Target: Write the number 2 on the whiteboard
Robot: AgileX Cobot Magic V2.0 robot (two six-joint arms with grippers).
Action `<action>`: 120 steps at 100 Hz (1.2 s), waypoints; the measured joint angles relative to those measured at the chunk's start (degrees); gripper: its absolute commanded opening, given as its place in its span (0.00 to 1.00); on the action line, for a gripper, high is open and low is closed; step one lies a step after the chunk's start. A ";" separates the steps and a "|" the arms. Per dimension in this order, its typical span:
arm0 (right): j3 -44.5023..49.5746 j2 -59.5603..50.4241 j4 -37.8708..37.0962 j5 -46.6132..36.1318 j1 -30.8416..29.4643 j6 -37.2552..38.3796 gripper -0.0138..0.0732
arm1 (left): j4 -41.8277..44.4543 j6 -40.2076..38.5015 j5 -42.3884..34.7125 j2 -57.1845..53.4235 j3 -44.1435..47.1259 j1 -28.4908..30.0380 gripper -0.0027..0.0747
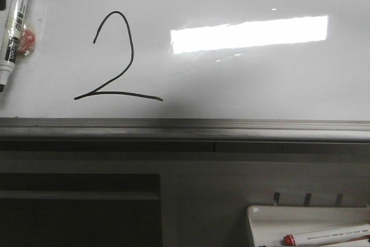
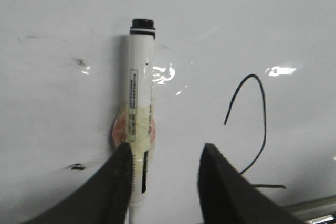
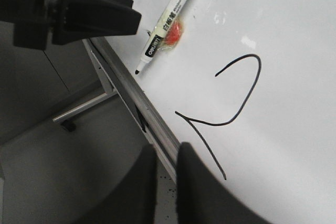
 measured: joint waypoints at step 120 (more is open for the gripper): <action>45.01 -47.27 -4.42 -19.59 0.00 0.00 0.10 | 18.37 0.93 0.79 -51.20 17.70 0.00 0.01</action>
